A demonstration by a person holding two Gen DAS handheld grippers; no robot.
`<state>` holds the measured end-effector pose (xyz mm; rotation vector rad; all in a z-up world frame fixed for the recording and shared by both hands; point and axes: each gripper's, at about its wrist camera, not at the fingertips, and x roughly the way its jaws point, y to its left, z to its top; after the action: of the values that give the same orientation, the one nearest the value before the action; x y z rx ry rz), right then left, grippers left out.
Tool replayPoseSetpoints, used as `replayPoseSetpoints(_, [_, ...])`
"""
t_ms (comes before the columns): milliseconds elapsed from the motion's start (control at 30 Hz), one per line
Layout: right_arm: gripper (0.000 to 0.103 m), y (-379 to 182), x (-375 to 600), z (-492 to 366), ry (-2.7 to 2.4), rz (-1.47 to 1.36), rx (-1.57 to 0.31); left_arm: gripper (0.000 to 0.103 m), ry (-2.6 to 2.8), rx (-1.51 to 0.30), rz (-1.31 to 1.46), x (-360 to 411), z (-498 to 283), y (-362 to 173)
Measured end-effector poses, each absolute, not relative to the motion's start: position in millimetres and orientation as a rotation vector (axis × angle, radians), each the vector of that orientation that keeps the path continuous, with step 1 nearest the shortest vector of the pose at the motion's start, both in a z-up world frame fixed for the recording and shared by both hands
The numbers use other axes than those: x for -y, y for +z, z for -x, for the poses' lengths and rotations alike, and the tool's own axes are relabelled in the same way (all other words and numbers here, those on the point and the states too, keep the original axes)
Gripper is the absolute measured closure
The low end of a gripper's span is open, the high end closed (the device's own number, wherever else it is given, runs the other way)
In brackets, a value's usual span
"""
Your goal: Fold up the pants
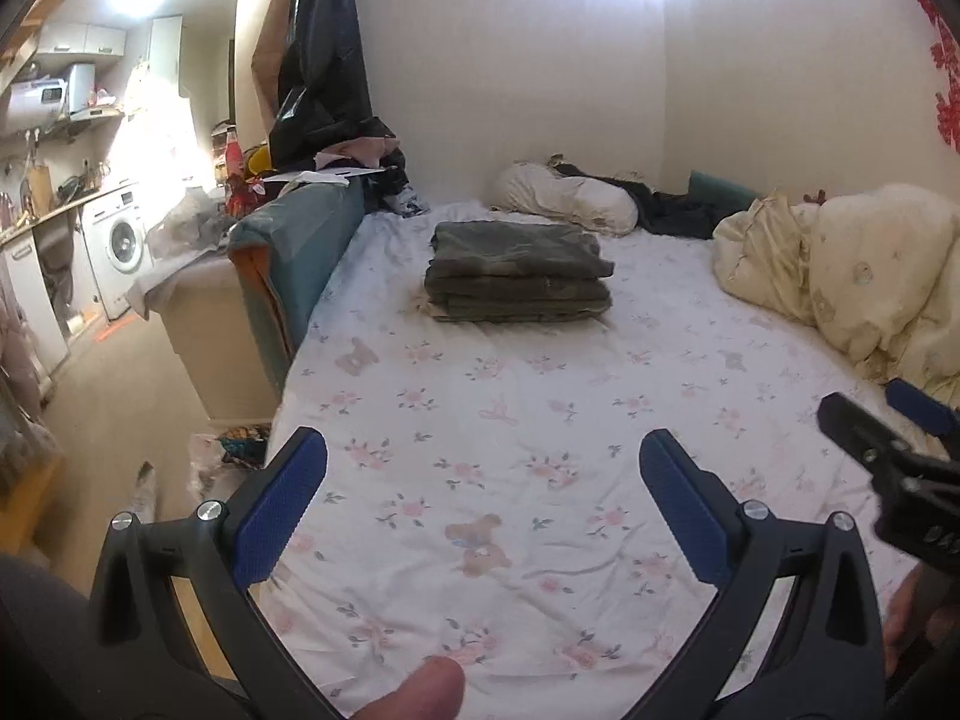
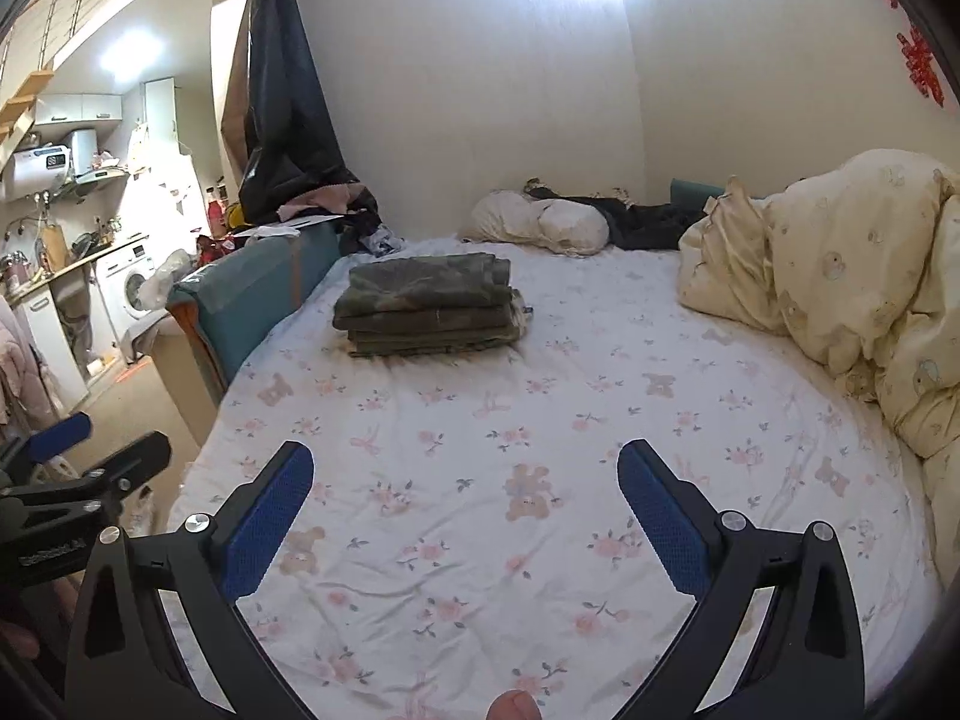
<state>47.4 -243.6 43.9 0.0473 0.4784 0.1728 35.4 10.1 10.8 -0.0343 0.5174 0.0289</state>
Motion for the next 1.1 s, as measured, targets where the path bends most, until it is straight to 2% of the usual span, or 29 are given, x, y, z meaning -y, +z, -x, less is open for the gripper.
replayPoseSetpoints(1100, [0.0, 41, 244, -47, 0.153, -0.045, -0.456, 0.0, 0.02, -0.477, 0.06, -15, -33, 15])
